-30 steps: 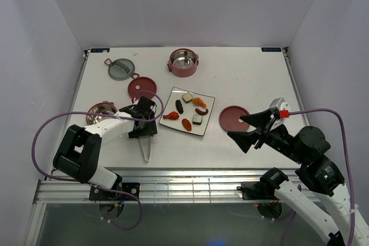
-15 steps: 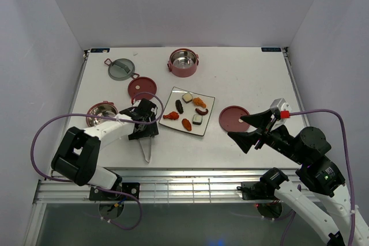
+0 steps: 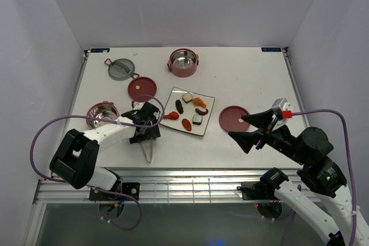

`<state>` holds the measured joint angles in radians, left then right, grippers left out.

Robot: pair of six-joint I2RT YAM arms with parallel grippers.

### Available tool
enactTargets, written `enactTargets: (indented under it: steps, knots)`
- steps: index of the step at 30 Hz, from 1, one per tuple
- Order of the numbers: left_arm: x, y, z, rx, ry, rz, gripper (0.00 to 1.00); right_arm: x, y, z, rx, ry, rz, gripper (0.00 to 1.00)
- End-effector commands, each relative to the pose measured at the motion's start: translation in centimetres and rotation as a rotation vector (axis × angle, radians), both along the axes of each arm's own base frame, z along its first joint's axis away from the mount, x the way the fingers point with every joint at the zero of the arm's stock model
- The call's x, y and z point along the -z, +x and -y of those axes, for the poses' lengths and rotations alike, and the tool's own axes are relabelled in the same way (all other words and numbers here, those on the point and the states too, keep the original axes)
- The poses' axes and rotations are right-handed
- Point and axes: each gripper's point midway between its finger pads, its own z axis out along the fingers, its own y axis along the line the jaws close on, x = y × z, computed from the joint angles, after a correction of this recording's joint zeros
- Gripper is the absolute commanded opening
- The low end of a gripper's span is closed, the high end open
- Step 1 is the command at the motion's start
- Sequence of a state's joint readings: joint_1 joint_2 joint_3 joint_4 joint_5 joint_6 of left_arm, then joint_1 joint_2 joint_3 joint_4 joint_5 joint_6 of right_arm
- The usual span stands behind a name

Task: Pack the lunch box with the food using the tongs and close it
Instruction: Pick up the clamp at the center of the board.

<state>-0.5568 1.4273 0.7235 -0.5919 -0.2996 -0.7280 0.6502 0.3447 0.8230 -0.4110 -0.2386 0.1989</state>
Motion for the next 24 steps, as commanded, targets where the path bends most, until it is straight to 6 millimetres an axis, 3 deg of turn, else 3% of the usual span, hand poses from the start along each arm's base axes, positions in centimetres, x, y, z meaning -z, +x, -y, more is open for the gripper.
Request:
enactTargets:
  steps: [1, 7, 10, 13, 17, 19, 24]
  knots:
    - [0.2, -1.6, -0.7, -0.041, 0.011, -0.033, 0.9, -1.8, -0.5, 0.2, -0.007, 0.033, 0.04, 0.86]
    - [0.7, -1.6, -0.8, -0.053, 0.024, -0.043, 0.89, -1.9, -0.8, 0.5, -0.003, 0.037, 0.042, 0.86]
    - [0.8, -1.7, -0.8, -0.057, 0.016, -0.042, 0.81, -2.1, -0.9, 0.8, 0.004, 0.038, 0.046, 0.86]
    - [0.8, -1.8, -0.7, -0.055, 0.008, -0.037, 0.79, -2.2, -0.9, 0.9, 0.011, 0.036, 0.051, 0.86]
    - [0.4, -1.6, -0.6, -0.04, 0.007, -0.034, 0.68, -2.2, -0.9, 0.9, 0.008, 0.038, 0.051, 0.86]
    - [-0.3, -1.4, -0.5, -0.033, 0.002, -0.021, 0.66, -2.0, -0.9, 0.8, 0.005, 0.035, 0.045, 0.86]
    - [-6.3, 0.2, 0.1, 0.004, -0.002, 0.05, 0.63, -1.6, -0.7, 0.9, 0.018, 0.024, 0.04, 0.86]
